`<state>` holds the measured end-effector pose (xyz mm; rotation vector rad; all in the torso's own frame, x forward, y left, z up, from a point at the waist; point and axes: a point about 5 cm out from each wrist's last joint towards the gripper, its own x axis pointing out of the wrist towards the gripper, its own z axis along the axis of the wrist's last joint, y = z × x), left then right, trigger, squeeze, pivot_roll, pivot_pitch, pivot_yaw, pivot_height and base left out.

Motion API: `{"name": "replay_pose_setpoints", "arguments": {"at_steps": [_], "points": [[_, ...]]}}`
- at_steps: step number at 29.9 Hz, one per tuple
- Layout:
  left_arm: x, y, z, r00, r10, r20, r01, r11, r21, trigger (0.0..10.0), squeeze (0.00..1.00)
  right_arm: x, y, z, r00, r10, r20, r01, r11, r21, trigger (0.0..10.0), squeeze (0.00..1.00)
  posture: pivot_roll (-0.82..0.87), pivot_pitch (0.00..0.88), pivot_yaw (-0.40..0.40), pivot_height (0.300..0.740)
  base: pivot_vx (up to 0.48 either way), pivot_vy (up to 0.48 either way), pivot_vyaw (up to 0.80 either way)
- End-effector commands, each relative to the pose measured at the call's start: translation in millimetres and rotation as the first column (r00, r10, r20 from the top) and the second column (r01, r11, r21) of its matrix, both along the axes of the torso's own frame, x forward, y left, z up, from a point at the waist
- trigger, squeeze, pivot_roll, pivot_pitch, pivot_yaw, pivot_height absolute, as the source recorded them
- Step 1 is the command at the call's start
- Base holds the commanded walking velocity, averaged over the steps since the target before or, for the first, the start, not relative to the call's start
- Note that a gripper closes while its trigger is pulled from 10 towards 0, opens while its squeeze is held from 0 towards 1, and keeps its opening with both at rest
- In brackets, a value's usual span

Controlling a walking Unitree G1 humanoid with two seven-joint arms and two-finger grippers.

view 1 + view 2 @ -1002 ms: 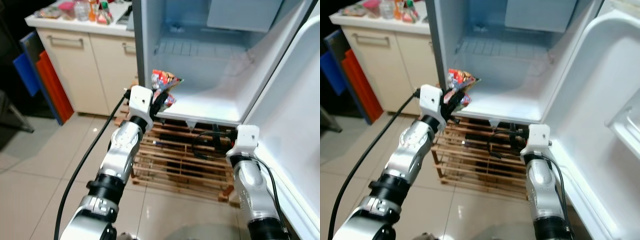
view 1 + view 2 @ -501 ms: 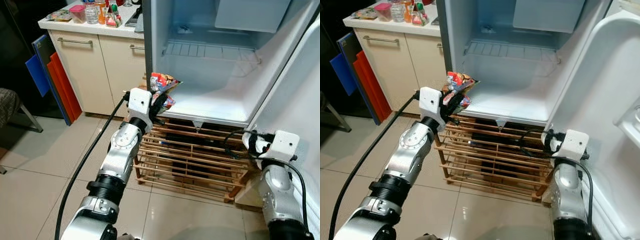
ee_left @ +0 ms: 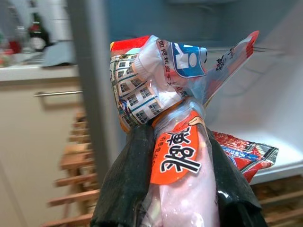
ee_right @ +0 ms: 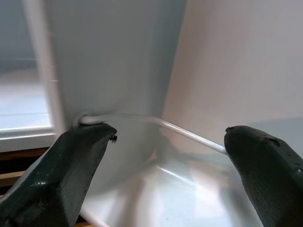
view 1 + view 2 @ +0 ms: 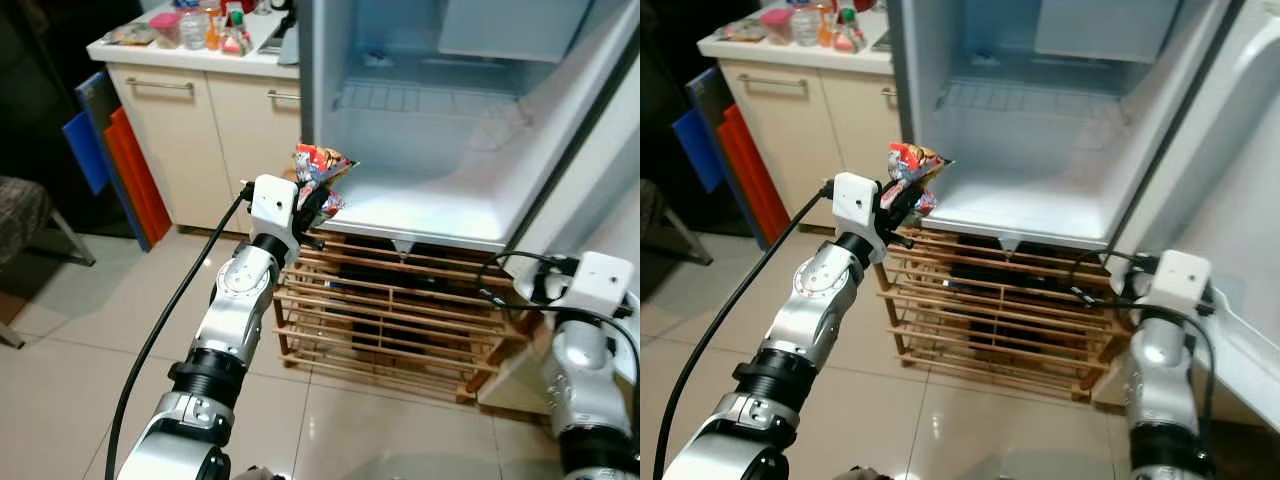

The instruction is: Restocking fridge

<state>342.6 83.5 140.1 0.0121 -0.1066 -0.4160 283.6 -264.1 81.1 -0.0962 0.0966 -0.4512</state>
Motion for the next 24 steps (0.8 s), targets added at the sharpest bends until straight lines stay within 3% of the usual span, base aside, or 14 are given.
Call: {"name": "replay_pose_setpoints", "arguments": {"at_steps": [1, 5, 8, 17, 22, 24], "points": [[1.4, -1.6, 5, 1.0, -0.007, 0.023, 0.007, 1.0, -0.004, 10.0, 0.0, 12.2, 18.4, 24, 0.987, 0.113, 0.115, -0.109, 0.993, -0.042, 10.0, 0.0, -0.11, 0.0, 0.03, 0.74, 0.0, 0.0, 0.0], [0.1, -4.5, 4, 0.999, -0.031, 0.023, 0.031, 0.999, 0.015, 10.0, 0.0, 7.0, 63.3, 15, 0.944, 0.305, 0.124, -0.311, 0.95, 0.032, 10.0, 0.0, -0.1, 0.0, 0.029, 0.74, 0.0, 0.0, 0.0], [0.6, -4.4, 5, 0.999, -0.033, 0.021, 0.033, 0.999, -0.005, 10.0, 0.0, 3.6, 70.7, 11, 0.936, 0.333, 0.115, -0.341, 0.938, 0.061, 10.0, 0.0, -0.1, 0.0, 0.03, 0.74, 0.14, 0.0, 0.0], [4.2, -0.1, 7, 1.0, -0.01, 0.011, 0.01, 0.999, -0.032, 10.0, 0.0, 5.0, 71.1, 14, 0.93, 0.348, 0.116, -0.354, 0.934, 0.039, 10.0, 0.0, -0.1, 0.0, 0.032, 0.74, 0.458, 0.0, 0.0], [4.7, -0.4, 7, 1.0, -0.01, 0.011, 0.011, 1.0, -0.027, 10.0, 0.0, 6.1, 56.7, 16, 0.953, 0.292, 0.081, -0.288, 0.956, -0.051, 10.0, 0.0, -0.1, 0.0, 0.026, 0.74, 0.48, 0.0, 0.0], [4.2, -0.8, 6, 1.0, -0.012, 0.009, 0.012, 1.0, -0.027, 10.0, 0.0, 4.1, 40.7, 16, 0.977, 0.209, 0.044, -0.201, 0.969, -0.14, 10.0, 0.0, -0.1, 0.0, 0.024, 0.74, 0.48, 0.0, 0.0]]}}
